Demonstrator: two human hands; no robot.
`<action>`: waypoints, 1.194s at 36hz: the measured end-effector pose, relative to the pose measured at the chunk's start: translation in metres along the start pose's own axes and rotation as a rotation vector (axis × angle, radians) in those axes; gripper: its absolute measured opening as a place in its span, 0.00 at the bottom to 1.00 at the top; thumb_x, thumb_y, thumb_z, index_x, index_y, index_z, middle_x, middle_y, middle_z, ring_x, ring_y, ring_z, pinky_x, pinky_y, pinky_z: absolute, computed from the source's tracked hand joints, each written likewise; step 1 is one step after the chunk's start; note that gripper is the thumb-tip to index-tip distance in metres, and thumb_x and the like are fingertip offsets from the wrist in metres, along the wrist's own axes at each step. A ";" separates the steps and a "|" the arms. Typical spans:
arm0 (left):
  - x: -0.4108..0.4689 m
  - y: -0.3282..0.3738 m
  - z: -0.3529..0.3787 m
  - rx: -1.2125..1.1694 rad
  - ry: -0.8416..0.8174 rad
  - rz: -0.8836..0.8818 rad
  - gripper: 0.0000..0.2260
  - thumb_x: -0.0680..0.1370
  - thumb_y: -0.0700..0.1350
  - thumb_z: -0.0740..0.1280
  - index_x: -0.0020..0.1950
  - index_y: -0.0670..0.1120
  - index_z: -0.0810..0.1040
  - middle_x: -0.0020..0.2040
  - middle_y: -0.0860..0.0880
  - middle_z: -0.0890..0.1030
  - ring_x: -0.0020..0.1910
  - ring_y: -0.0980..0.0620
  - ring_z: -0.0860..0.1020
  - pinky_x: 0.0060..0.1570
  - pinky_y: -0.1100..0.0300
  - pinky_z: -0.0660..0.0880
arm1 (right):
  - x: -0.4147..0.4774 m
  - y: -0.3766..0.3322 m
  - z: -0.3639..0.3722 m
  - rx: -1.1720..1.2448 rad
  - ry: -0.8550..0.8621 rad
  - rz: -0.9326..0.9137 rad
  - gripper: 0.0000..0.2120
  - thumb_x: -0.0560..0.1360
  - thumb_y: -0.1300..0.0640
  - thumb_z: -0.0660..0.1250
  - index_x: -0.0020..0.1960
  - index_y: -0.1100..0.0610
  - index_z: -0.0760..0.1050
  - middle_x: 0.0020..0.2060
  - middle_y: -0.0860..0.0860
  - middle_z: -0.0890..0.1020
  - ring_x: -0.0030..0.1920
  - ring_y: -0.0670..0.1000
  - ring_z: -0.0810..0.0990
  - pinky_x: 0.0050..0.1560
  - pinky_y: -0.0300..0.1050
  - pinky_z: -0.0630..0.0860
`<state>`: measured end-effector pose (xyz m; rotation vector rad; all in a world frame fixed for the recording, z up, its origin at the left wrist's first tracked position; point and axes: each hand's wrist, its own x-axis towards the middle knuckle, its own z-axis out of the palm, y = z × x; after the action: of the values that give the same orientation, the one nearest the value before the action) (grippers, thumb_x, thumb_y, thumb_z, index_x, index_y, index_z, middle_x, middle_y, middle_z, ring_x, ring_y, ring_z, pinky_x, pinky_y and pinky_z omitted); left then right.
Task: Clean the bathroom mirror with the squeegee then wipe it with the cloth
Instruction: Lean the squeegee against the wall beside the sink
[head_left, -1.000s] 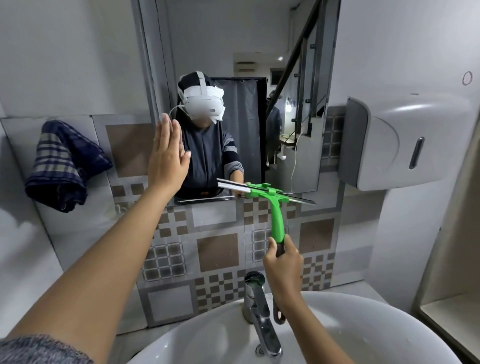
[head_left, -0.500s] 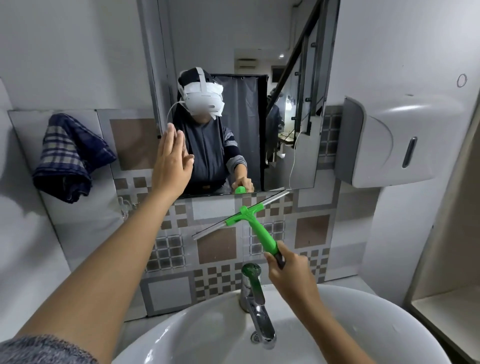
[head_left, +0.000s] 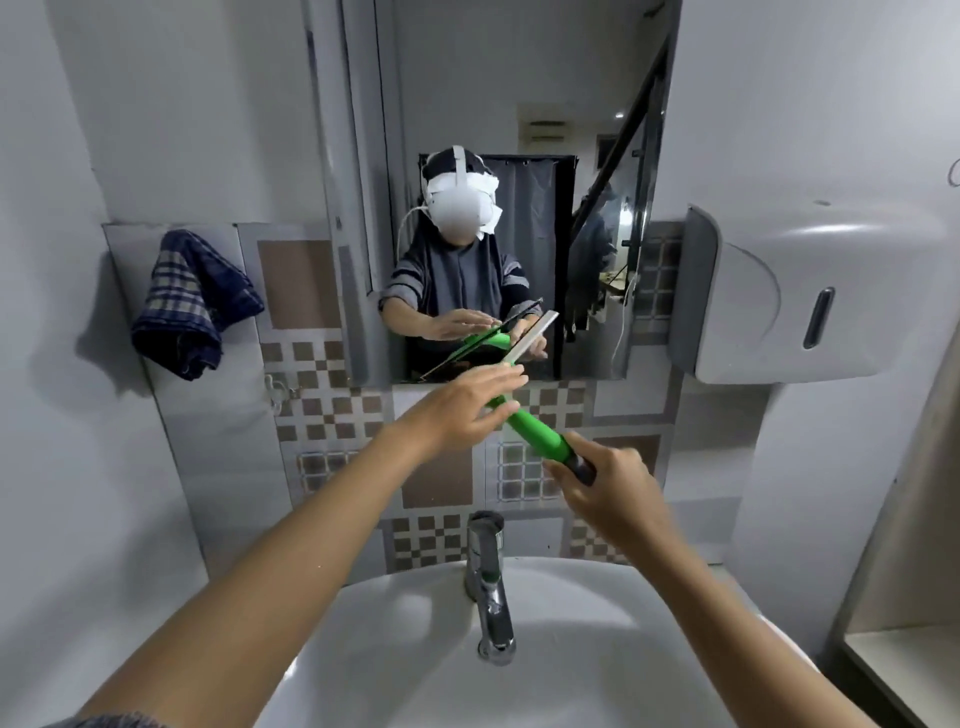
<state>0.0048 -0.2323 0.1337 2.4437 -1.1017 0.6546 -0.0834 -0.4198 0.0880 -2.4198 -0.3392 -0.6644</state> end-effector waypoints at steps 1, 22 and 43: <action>0.000 0.001 -0.002 0.005 -0.004 0.002 0.17 0.80 0.46 0.58 0.69 0.44 0.68 0.71 0.47 0.68 0.71 0.54 0.61 0.68 0.67 0.50 | 0.006 0.000 -0.007 -0.024 0.003 -0.034 0.18 0.75 0.51 0.67 0.63 0.53 0.73 0.33 0.46 0.78 0.27 0.42 0.73 0.28 0.33 0.65; -0.077 -0.001 -0.066 -0.012 0.287 -0.236 0.18 0.79 0.38 0.59 0.69 0.42 0.66 0.48 0.48 0.74 0.41 0.59 0.71 0.45 0.68 0.69 | 0.112 -0.080 -0.023 -0.263 0.179 -0.741 0.18 0.66 0.57 0.74 0.55 0.57 0.80 0.51 0.54 0.83 0.55 0.57 0.78 0.61 0.53 0.69; -0.191 -0.050 -0.056 -0.303 0.644 -0.561 0.19 0.76 0.57 0.56 0.67 0.66 0.62 0.52 0.57 0.75 0.51 0.60 0.75 0.48 0.67 0.73 | 0.099 -0.206 0.126 0.811 0.003 -0.088 0.34 0.73 0.62 0.68 0.74 0.52 0.56 0.52 0.53 0.81 0.43 0.44 0.81 0.47 0.47 0.82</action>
<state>-0.0828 -0.0591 0.0660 1.9186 -0.2239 0.9042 -0.0316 -0.1723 0.1528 -1.6355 -0.5846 -0.4438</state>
